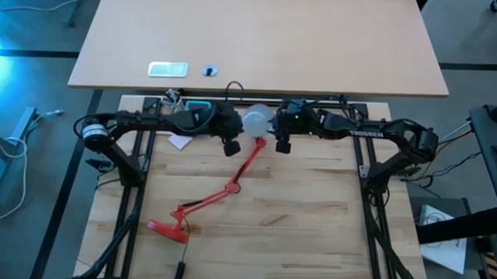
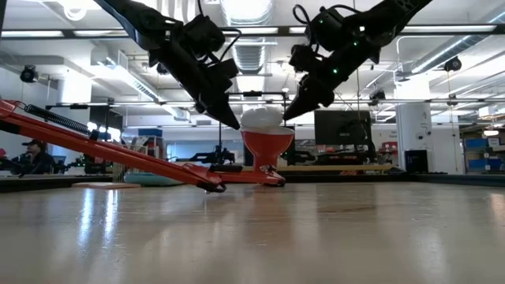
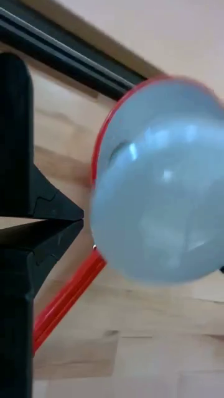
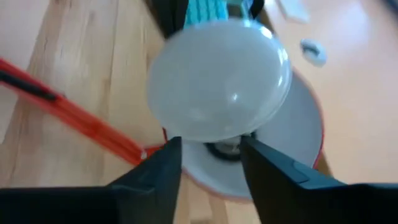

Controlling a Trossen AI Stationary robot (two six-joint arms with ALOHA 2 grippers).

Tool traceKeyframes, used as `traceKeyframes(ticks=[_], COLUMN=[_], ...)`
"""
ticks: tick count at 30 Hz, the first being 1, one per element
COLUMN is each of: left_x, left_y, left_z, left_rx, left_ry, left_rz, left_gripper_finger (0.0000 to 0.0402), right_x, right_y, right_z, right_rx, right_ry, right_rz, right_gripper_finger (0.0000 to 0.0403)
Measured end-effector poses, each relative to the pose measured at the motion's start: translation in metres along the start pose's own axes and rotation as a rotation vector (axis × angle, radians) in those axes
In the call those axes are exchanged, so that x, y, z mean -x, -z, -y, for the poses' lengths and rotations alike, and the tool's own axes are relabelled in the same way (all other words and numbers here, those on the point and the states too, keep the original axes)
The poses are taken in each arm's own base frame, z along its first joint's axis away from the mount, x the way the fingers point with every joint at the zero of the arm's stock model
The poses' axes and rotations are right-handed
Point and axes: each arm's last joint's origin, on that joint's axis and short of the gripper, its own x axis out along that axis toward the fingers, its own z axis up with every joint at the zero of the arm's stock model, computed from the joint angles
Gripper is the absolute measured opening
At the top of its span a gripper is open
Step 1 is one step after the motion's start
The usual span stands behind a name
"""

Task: Screw lightbulb
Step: Remove the light bulb from the red lamp

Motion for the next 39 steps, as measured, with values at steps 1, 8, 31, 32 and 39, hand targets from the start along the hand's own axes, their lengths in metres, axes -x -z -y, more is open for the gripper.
traceKeyframes(ticks=[1, 8, 31, 32, 39], left_x=[0.0, 0.0, -0.001, -0.001, -0.001], left_y=[0.0, 0.001, 0.004, 0.004, 0.002], left_z=[0.002, 0.001, -0.003, -0.003, -0.004], left_rx=[-0.006, -0.007, -0.018, -0.021, -0.029], left_ry=[-0.013, -0.087, -0.156, -0.16, -0.171], left_rz=[-0.005, -0.009, -0.031, -0.028, -0.015], left_gripper_finger=[0.0, 0.0, 0.0, 0.0, 0.0], right_x=[0.0, -0.003, -0.03, -0.035, -0.054], right_y=[-0.002, -0.008, 0.013, 0.013, -0.003], right_z=[0.001, 0.004, 0.017, 0.017, 0.014], right_rx=[0.007, 0.053, 0.134, 0.145, 0.165], right_ry=[0.005, 0.043, 0.12, 0.118, 0.098], right_rz=[0.02, 0.1, -0.047, -0.049, -0.016], right_gripper_finger=[0.0163, 0.0213, 0.0274, 0.0272, 0.0264])
